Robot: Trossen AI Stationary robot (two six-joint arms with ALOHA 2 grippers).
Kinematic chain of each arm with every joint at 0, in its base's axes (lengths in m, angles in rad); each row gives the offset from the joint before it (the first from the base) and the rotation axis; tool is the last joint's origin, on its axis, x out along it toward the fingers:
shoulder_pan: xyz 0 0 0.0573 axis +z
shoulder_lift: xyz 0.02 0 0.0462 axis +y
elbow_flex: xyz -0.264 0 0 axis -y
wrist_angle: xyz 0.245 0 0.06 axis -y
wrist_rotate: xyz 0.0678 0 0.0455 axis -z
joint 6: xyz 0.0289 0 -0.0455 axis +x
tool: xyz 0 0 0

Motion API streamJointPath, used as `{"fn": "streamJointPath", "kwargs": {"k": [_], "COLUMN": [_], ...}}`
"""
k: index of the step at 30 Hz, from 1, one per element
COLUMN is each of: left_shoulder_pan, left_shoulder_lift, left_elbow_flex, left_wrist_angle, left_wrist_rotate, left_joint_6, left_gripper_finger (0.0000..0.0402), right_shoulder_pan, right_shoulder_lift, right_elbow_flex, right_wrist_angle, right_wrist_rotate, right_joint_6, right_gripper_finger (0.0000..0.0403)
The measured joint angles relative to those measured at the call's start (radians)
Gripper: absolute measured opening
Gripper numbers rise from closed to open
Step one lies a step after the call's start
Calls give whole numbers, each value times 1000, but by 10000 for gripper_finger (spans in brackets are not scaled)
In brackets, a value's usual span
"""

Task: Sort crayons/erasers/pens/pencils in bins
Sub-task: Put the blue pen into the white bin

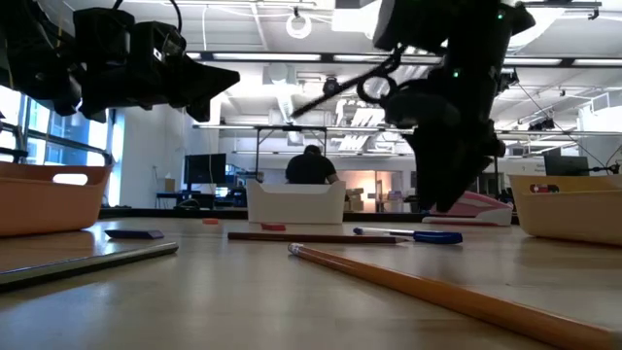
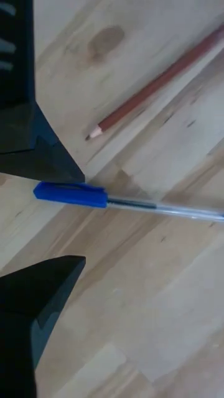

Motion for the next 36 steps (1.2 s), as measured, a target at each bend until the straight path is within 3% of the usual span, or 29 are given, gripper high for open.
{"fn": "streamJointPath", "kwargs": {"k": [7,26,36], "left_shoulder_pan": [0,0,0], "left_shoulder_lift": [0,0,0], "left_elbow_flex": [0,0,0], "left_wrist_angle": [0,0,0], "left_wrist_rotate": [0,-2,-26], "left_joint_6": [-11,-41,-64], "left_gripper_finger": [0,0,0], "right_shoulder_pan": [0,-6,-18], "right_shoulder_lift": [42,113,98], "right_elbow_flex": [0,3,-1], "right_wrist_angle": [34,5,4], "right_wrist_rotate": [-14,-57,-79], "right_joint_6": [6,-5,-92], "right_gripper_finger": [189,87,60]}}
